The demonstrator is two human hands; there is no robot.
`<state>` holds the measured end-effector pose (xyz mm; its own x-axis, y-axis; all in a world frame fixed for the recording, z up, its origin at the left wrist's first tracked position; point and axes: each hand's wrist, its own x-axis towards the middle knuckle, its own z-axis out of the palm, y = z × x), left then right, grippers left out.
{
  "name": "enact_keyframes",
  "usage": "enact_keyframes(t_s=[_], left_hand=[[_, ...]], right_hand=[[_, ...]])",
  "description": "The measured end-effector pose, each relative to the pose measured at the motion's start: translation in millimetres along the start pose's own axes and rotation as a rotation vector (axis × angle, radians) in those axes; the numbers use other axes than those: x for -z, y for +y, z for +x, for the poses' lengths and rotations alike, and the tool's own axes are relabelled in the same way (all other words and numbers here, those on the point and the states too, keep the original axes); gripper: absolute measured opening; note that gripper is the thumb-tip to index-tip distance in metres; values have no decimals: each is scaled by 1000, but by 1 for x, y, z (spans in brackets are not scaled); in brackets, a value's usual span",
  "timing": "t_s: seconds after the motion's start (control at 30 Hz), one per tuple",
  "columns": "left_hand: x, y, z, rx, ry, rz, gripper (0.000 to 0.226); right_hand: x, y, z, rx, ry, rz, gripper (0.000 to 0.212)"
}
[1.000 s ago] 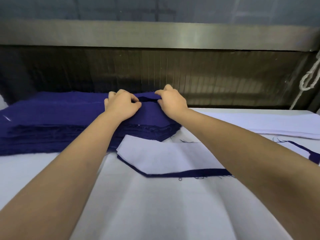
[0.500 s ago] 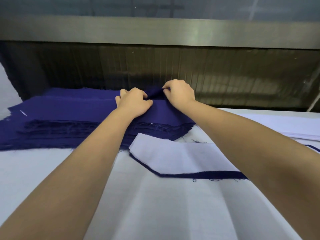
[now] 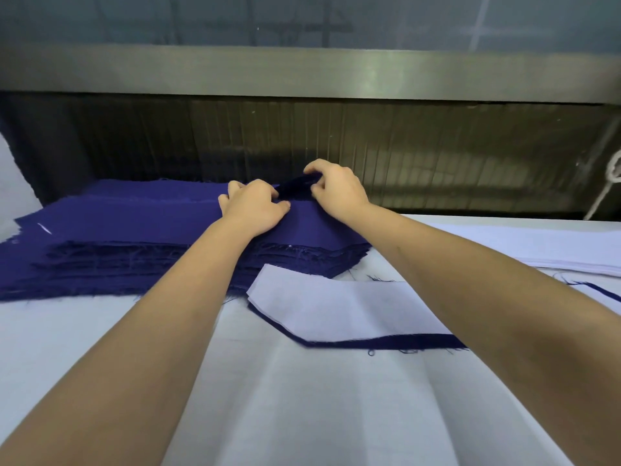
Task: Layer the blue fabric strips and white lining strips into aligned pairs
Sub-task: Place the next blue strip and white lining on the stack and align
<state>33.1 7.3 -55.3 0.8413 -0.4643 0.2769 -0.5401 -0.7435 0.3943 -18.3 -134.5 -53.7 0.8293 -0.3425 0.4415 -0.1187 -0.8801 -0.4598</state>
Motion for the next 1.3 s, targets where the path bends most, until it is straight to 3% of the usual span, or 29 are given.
enact_keyframes(t_s=[0.1, 0.27, 0.63, 1.0, 1.3], left_hand=[[1, 1, 0, -9, 8, -11, 41], [1, 2, -1, -22, -7, 23, 37], [6, -9, 3, -13, -63, 110, 43], [6, -27, 8, 24, -85, 117, 54], [6, -9, 0, -214, 82, 158, 35]], right_hand=[[-2, -4, 3, 17, -25, 67, 41], [-6, -11, 9, 34, -63, 63, 27], [3, -12, 12, -102, 162, 177, 28], [32, 28, -16, -157, 224, 376, 27], [67, 61, -59, -148, 303, 494, 23]])
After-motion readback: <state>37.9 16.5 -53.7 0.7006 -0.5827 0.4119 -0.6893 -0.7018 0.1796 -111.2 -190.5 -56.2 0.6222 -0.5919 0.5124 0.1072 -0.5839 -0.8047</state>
